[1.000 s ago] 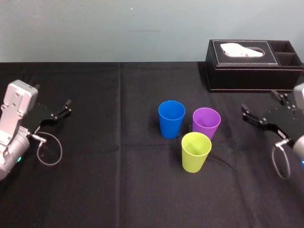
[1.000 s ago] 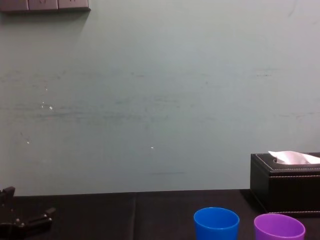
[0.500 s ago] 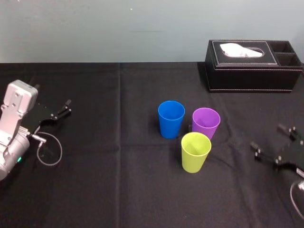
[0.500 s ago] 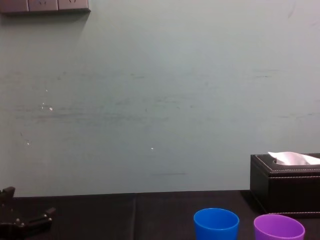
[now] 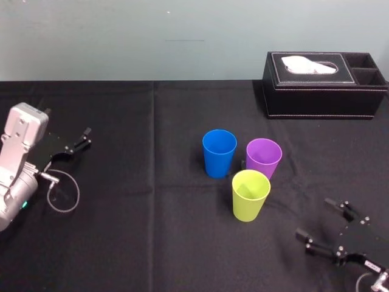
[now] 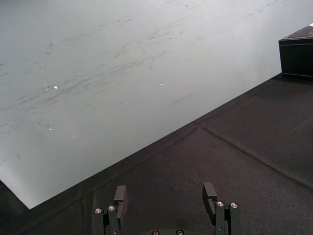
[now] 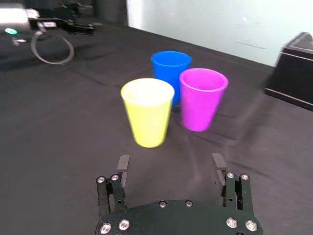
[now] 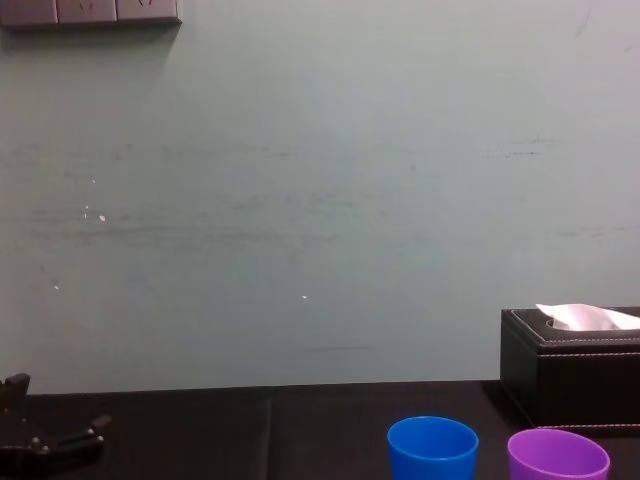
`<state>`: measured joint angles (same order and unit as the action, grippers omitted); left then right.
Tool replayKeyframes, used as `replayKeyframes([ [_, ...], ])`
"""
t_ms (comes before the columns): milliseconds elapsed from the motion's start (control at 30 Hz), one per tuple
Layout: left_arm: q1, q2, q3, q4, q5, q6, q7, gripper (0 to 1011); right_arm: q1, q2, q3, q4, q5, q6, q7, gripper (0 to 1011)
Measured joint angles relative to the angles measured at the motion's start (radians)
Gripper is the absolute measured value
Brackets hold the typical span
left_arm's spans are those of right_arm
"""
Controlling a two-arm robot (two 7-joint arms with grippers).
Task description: Stack the three plastic cups sequentially using one hand.
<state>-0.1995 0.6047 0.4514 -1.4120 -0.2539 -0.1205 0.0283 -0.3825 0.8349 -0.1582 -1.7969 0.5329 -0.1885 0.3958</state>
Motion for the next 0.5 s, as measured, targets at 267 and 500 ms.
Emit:
replayKeyframes([
  [267,0.000,0.000,0.000,0.000,0.000,0.000,0.000,1011,0.023,-0.049,-0.034,-0.025,-0.016,0.026,0.017,1003],
  [500,0.000,0.000,0.000,0.000,0.000,0.000,0.000,1011,0.053,-0.083,-0.062,-0.034,-0.040,0.063,0.023,1003],
])
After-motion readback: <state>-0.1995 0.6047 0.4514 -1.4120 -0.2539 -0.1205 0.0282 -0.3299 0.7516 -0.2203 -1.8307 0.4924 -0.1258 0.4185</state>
